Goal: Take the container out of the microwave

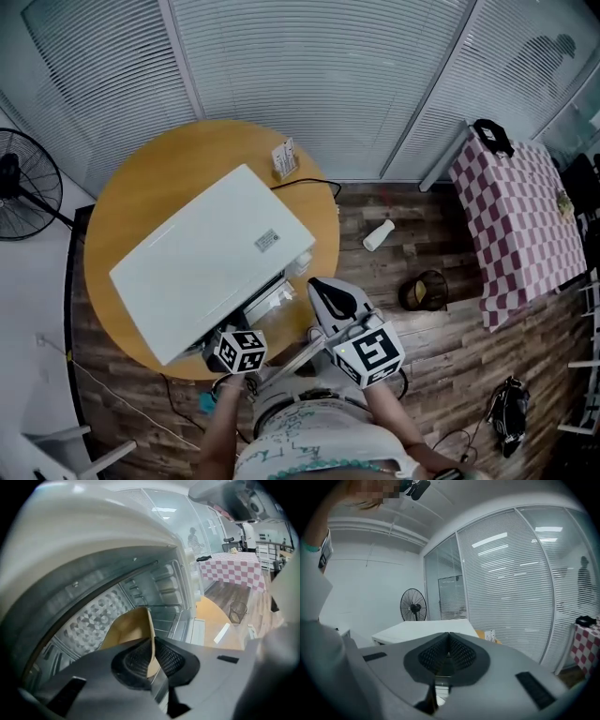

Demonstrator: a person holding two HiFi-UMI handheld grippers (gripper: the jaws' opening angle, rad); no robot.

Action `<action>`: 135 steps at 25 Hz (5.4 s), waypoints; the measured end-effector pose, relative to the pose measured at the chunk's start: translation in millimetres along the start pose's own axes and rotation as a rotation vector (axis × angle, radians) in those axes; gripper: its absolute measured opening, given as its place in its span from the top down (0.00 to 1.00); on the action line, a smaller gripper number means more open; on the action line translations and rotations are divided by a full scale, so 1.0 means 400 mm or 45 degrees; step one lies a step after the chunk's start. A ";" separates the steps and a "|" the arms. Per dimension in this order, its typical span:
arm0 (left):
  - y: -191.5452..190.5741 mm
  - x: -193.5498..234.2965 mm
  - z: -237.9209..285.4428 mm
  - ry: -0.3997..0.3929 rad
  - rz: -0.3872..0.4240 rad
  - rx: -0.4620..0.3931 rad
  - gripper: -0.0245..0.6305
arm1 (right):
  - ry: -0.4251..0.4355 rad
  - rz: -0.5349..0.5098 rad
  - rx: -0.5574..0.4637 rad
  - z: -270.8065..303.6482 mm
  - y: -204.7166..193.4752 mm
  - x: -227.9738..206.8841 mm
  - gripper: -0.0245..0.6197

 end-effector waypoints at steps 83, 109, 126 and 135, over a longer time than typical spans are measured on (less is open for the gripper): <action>-0.003 -0.354 -0.552 -0.072 -0.258 -0.137 0.92 | 0.456 -0.111 0.200 -0.271 -0.196 0.221 0.97; 0.023 -0.391 -0.535 -0.107 -0.271 -0.128 0.92 | 0.513 -0.114 0.304 -0.268 -0.227 0.205 0.97; 0.012 -0.403 -0.540 -0.118 -0.278 -0.109 0.92 | 0.537 -0.128 0.337 -0.272 -0.237 0.215 0.97; 0.003 -0.408 -0.542 -0.127 -0.278 -0.115 0.92 | 0.536 -0.138 0.342 -0.279 -0.244 0.222 0.97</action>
Point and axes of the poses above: the fingertips, and each gripper's own axes: z forward along the fingers, x to its left, y out of its top, the point moved 10 cm from there along -z, backward along the fingers, and after that the axes turned 15 degrees about z, right-handed, at the moved point
